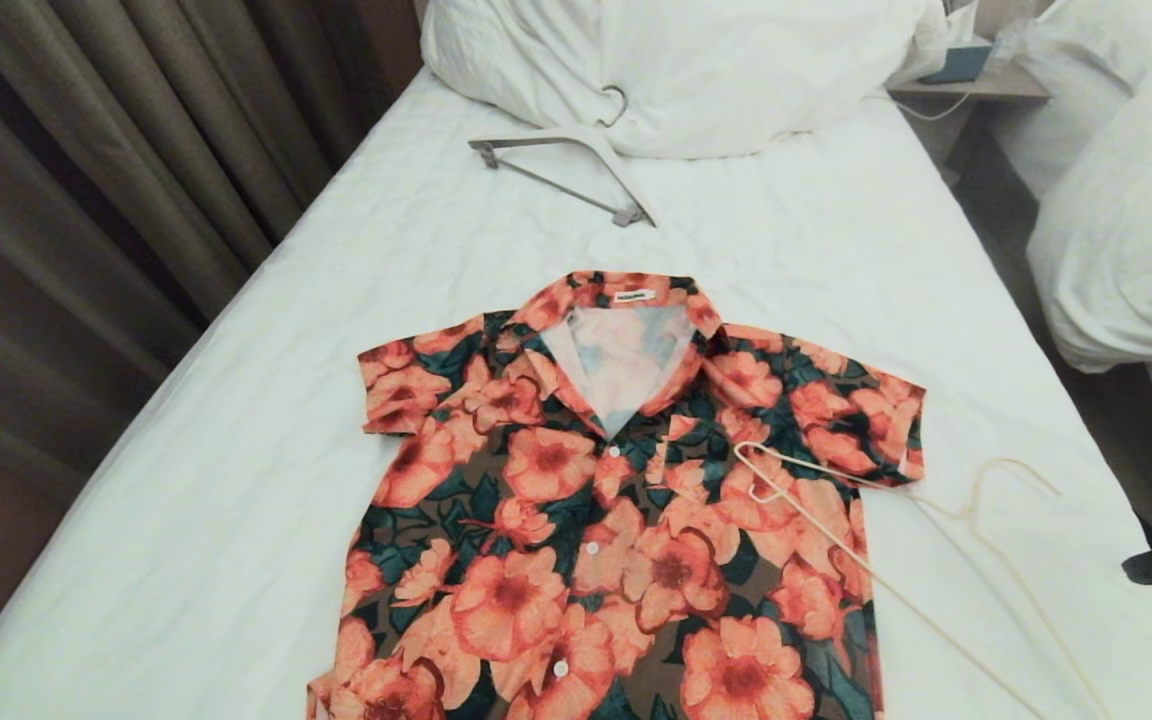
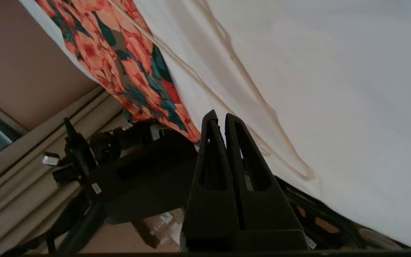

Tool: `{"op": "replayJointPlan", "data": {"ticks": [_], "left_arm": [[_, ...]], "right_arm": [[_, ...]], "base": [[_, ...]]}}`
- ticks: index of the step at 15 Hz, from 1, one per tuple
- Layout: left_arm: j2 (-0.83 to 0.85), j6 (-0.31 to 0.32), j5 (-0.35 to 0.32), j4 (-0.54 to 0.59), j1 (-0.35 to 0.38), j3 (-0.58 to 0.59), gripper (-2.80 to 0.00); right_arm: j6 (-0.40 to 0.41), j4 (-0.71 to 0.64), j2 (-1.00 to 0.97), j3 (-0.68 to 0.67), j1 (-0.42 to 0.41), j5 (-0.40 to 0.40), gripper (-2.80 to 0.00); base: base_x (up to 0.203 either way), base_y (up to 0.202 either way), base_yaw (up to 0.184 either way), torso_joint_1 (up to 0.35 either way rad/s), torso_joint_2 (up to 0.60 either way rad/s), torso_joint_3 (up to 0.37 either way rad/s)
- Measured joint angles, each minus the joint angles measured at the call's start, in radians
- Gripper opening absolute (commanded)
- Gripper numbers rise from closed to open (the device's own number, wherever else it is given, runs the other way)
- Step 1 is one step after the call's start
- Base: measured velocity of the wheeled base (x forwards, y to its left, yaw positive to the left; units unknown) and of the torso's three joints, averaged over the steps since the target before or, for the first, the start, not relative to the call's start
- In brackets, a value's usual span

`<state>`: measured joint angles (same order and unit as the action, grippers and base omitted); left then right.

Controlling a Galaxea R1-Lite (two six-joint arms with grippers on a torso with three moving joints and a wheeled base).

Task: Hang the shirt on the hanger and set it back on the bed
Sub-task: Lift the shirt and hanger

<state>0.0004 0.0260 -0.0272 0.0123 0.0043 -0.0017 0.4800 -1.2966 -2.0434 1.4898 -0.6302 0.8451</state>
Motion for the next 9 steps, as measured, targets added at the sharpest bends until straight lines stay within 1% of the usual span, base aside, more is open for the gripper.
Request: {"op": "replayJointPlan", "data": {"ticks": [1, 2, 3, 5, 6, 8, 9], "left_arm": [[0.0, 0.0, 0.0, 0.0, 0.0, 0.0, -2.8], [0.0, 0.0, 0.0, 0.0, 0.0, 0.0, -2.8], [0.0, 0.0, 0.0, 0.0, 0.0, 0.0, -2.8], [0.0, 0.0, 0.0, 0.0, 0.0, 0.0, -2.8], [0.0, 0.0, 0.0, 0.0, 0.0, 0.0, -2.8], [0.0, 0.0, 0.0, 0.0, 0.0, 0.0, -2.8], [0.0, 0.0, 0.0, 0.0, 0.0, 0.0, -2.8]], "right_arm": [[0.015, 0.0, -0.013, 0.001, -0.001, 0.0, -2.8], [0.024, 0.006, -0.025, 0.002, -0.003, 0.003, 0.0], [0.033, 0.02, -0.032, 0.003, -0.003, 0.011, 0.0], [0.038, 0.022, -0.046, 0.007, -0.004, 0.062, 0.0], [0.061, 0.019, -0.051, 0.001, -0.004, 0.08, 0.0], [0.187, 0.008, -0.074, -0.03, -0.003, 0.094, 0.0], [0.23, 0.004, -0.091, -0.04, 0.0, 0.109, 0.0]], "base": [[0.0, 0.0, 0.0, 0.0, 0.0, 0.0], [0.0, 0.0, 0.0, 0.0, 0.0, 0.0], [0.0, 0.0, 0.0, 0.0, 0.0, 0.0], [0.0, 0.0, 0.0, 0.0, 0.0, 0.0], [0.0, 0.0, 0.0, 0.0, 0.0, 0.0], [0.0, 0.0, 0.0, 0.0, 0.0, 0.0], [0.0, 0.0, 0.0, 0.0, 0.0, 0.0]]}}
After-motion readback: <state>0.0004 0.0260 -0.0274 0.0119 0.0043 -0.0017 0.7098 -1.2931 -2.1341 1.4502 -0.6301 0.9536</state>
